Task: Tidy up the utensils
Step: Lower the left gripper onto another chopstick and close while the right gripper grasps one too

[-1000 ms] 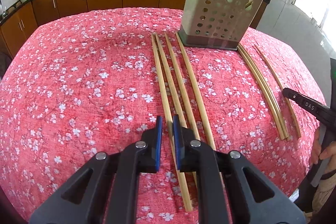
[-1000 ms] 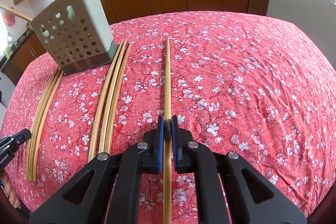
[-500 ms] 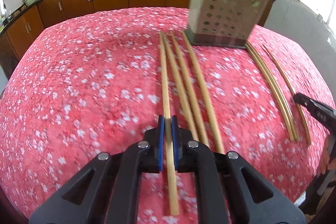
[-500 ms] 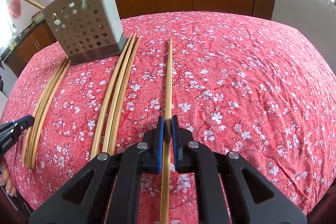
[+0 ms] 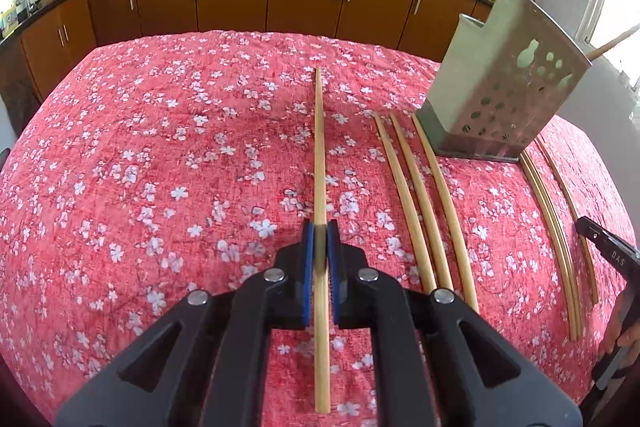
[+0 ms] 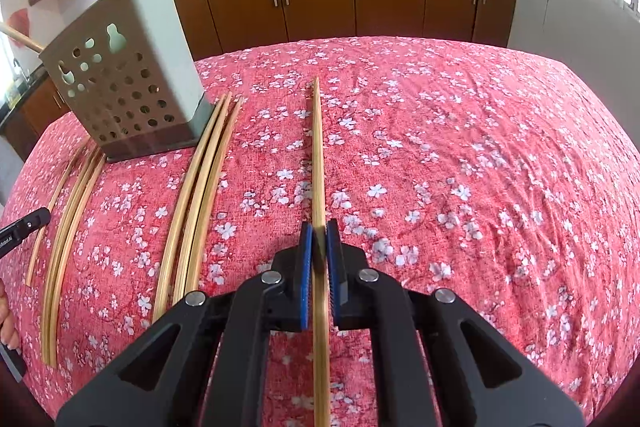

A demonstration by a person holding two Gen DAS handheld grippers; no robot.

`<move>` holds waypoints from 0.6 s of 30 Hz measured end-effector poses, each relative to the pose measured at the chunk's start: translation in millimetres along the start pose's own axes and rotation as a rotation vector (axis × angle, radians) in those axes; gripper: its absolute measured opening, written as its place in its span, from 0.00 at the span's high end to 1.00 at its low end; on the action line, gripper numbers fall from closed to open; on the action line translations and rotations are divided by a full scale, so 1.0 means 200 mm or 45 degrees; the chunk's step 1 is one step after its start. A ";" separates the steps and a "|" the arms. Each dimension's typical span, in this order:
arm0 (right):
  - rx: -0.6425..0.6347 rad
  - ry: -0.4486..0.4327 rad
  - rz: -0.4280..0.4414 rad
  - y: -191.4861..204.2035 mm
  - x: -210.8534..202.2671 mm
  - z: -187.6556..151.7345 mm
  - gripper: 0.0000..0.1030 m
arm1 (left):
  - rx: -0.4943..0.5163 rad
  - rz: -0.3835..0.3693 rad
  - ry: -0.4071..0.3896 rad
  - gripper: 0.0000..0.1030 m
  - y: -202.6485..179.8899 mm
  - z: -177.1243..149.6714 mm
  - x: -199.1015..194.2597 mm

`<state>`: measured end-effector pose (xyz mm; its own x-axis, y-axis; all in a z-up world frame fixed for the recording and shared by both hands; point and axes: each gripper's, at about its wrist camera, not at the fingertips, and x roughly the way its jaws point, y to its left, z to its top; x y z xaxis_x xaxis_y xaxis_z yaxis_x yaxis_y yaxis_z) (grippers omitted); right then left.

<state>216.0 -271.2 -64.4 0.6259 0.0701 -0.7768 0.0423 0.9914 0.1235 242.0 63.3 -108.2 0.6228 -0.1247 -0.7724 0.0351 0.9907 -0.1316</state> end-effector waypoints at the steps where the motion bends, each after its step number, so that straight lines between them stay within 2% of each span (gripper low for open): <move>1: 0.003 -0.001 0.004 -0.01 -0.01 -0.01 0.92 | -0.007 -0.007 0.000 0.91 0.00 0.01 0.00; 6: 0.001 0.000 0.001 -0.03 0.00 0.00 0.91 | -0.049 -0.040 -0.004 0.91 0.03 -0.01 -0.02; 14: -0.013 -0.001 -0.019 0.00 0.00 0.00 0.91 | -0.010 0.017 -0.002 0.91 0.01 -0.01 -0.01; 18: -0.006 -0.001 -0.010 0.00 0.00 0.00 0.91 | -0.011 0.015 -0.002 0.91 0.02 -0.01 -0.02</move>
<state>215.1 -270.3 -64.7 0.6262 0.0626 -0.7772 0.0433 0.9924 0.1148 238.0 67.0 -108.0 0.6246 -0.1131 -0.7727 0.0209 0.9915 -0.1282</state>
